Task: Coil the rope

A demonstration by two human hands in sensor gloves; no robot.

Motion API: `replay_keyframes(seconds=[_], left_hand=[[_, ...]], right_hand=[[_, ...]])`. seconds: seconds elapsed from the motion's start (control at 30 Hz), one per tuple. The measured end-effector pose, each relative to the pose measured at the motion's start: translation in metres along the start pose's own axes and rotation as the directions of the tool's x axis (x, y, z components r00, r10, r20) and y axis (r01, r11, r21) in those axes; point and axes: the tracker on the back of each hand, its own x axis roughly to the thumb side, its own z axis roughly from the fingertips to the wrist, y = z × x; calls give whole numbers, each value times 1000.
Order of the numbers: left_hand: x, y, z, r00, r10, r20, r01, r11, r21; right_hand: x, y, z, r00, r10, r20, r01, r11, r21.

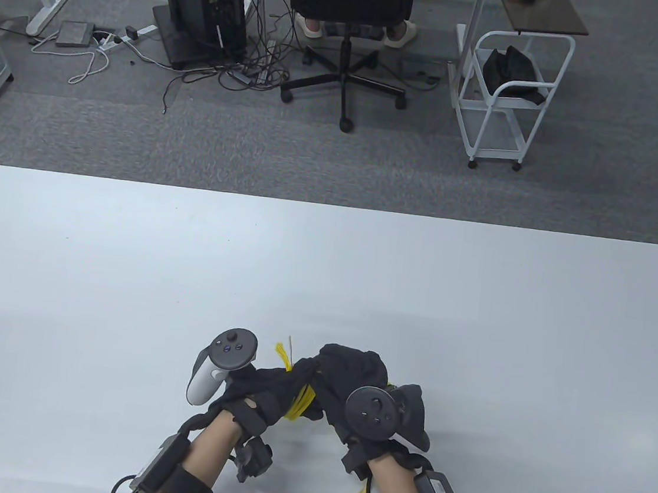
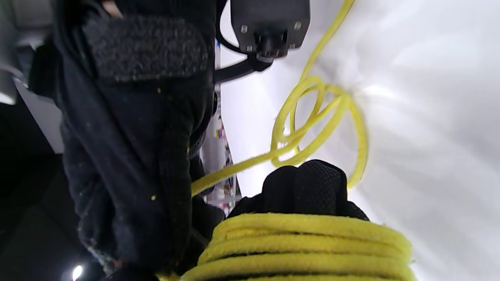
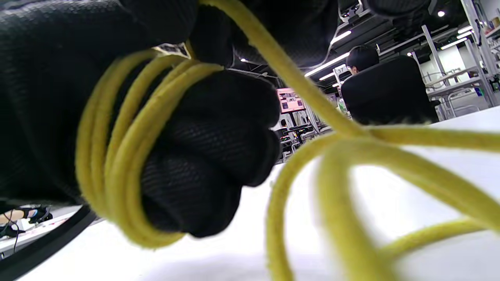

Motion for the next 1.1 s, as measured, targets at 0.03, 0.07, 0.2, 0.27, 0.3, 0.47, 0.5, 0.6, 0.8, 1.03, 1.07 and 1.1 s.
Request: replay_keyframes(seconds=[0.03,0.07,0.2,0.27,0.3,0.47,0.5,0.6,0.8,1.03,1.07,1.1], left_hand=[[0,1,0,1000,-11,3,11,1000,15],[1,2,1,1000,-17,7,17,999,31],[1,5,4,1000,-2,18,-1,992,126],[2,7,6,1000,-10,17,7,984,180],[2,7,7,1000,-18,20,13,980,200],[5,13,11,999,-34,34,22,958,286],[5,13,11,999,-40,37,27,954,299],[6,15,13,997,-57,49,37,940,338],[7,20,15,995,-60,79,26,926,376],[9,22,18,982,-8,190,-67,920,385],[9,22,18,977,0,212,-82,921,380],[10,22,18,973,11,231,-99,923,372]], right_hand=[[1,0,0,1000,1,1,-1,1000,-3],[1,0,0,1000,-1,3,1,1000,-4],[2,1,1,1000,-6,14,6,1000,-10],[4,3,1,1000,-3,24,3,1000,0],[5,3,1,1000,2,29,-2,1000,5],[9,10,1,998,30,54,-33,998,46],[10,11,1,998,29,56,-32,998,54],[11,15,1,997,34,63,-39,995,87],[11,23,0,996,49,71,-61,984,168],[10,30,0,996,52,67,-67,972,227],[9,31,0,996,53,66,-67,970,235],[9,32,0,996,55,64,-69,967,246]])
